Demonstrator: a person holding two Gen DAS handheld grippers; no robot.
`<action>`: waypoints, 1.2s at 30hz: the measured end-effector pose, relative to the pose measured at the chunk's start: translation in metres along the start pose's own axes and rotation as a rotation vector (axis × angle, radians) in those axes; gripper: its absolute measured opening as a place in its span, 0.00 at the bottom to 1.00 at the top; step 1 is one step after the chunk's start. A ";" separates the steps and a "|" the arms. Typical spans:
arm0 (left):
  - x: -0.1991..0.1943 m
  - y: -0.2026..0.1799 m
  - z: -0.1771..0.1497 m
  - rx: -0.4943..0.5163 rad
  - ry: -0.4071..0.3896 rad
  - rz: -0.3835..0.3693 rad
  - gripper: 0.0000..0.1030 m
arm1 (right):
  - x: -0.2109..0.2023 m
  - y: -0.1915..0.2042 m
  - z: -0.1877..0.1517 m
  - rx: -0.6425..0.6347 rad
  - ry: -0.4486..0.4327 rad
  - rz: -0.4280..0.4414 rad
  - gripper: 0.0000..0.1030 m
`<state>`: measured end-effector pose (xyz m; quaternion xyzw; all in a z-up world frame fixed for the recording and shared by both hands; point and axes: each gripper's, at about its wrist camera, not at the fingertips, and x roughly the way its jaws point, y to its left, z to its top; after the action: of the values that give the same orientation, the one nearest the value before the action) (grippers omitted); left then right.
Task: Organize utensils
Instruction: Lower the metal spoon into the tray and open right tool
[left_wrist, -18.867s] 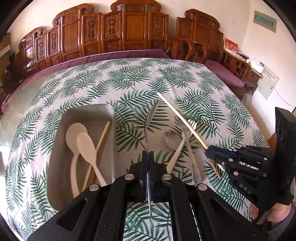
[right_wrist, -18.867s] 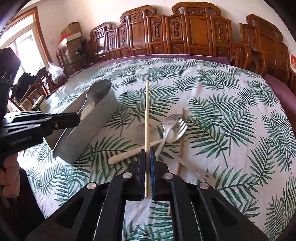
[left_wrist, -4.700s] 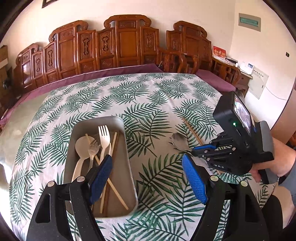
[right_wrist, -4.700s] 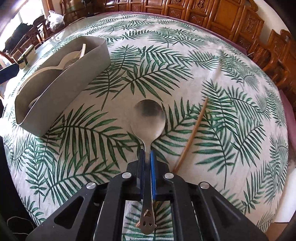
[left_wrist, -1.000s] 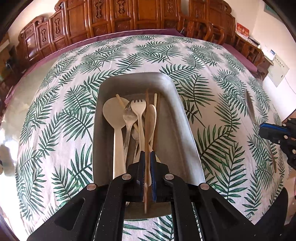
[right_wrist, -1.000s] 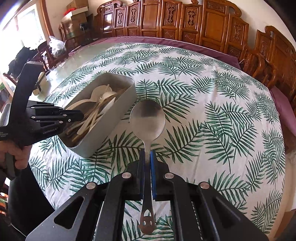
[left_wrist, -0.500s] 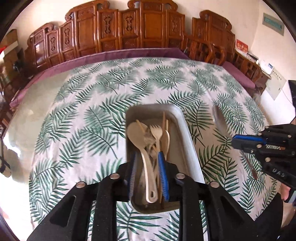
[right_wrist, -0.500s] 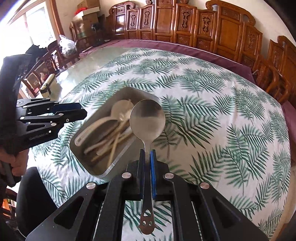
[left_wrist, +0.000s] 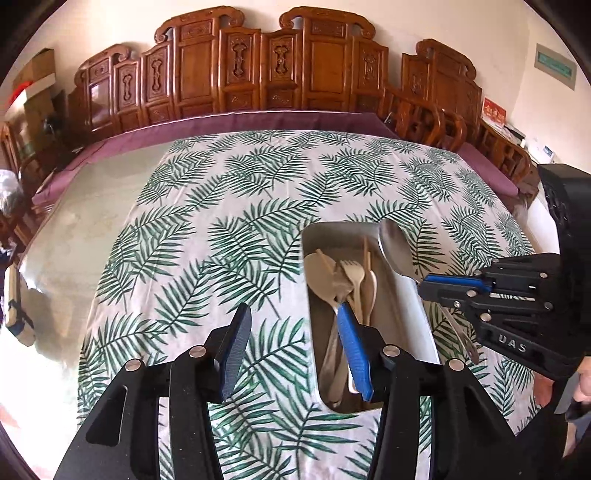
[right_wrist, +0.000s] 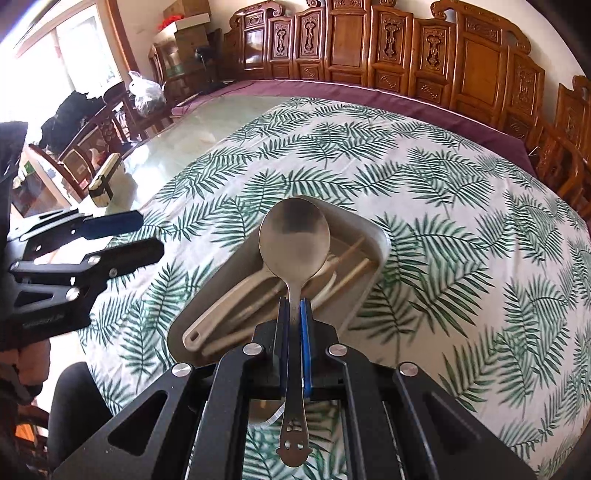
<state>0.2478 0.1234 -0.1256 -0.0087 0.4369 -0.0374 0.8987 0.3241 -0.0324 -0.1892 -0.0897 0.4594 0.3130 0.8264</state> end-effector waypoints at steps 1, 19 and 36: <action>-0.001 0.002 -0.001 -0.002 0.000 0.002 0.45 | 0.003 0.003 0.003 0.005 0.000 0.007 0.07; -0.003 0.026 -0.006 -0.032 0.004 0.025 0.46 | 0.062 0.006 0.012 0.090 0.031 -0.051 0.07; 0.001 0.029 -0.012 -0.037 0.016 0.036 0.46 | 0.083 0.006 0.015 0.092 0.031 0.001 0.07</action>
<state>0.2405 0.1523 -0.1355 -0.0170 0.4450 -0.0133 0.8953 0.3622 0.0150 -0.2474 -0.0559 0.4861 0.2906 0.8223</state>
